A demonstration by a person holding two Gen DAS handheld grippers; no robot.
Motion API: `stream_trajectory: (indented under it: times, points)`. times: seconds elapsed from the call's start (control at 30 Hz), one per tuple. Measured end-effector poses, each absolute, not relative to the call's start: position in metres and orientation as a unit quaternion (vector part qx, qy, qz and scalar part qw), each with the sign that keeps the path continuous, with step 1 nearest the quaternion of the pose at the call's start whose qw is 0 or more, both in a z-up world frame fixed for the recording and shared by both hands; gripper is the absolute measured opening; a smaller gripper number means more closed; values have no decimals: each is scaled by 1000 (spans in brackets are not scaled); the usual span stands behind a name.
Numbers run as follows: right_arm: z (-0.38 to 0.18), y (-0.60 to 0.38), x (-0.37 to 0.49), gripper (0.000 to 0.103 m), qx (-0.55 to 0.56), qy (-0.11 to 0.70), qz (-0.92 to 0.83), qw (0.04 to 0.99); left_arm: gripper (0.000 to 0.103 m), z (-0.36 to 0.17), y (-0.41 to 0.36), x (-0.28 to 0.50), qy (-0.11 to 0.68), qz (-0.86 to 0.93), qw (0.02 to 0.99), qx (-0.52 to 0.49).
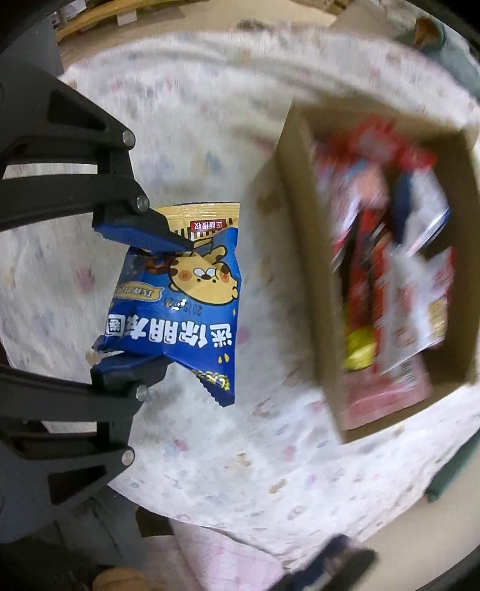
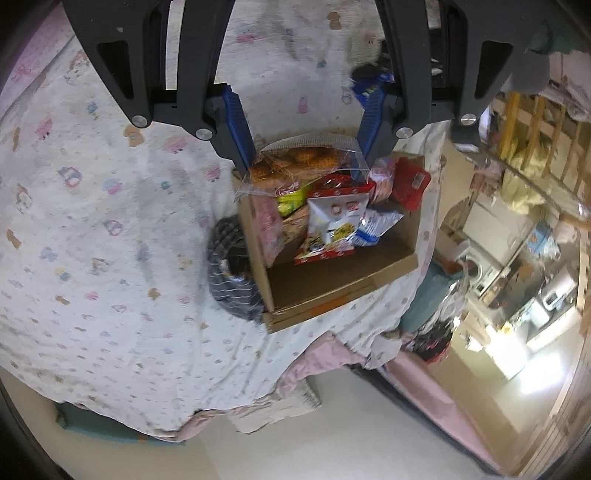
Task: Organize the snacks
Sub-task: 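Carry the blue-yellow bag over the box and lower it inside with the left tool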
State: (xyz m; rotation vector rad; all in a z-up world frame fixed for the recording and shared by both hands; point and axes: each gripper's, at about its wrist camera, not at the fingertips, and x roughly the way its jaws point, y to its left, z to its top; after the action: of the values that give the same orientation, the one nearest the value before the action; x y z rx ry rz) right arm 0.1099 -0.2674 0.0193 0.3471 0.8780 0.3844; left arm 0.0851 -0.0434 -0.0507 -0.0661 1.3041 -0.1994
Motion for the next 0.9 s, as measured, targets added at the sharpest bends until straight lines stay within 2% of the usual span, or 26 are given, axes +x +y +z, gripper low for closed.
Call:
stream_trajectory:
  times: [0.17, 0.4, 0.6, 0.9]
  points:
    - [17, -242, 114, 54, 146, 428, 197, 870, 44, -7, 0, 77, 560, -76, 825, -20]
    - [14, -217, 123, 54, 129, 437, 206, 866, 44, 21, 39, 112, 512, -47, 858, -3]
    - [11, -211, 134, 54, 128, 441, 200, 865, 44, 16, 39, 158, 514, -70, 855, -26]
    - [8, -221, 165, 55, 137, 448, 173, 866, 44, -34, 19, 208, 561, -99, 820, -57]
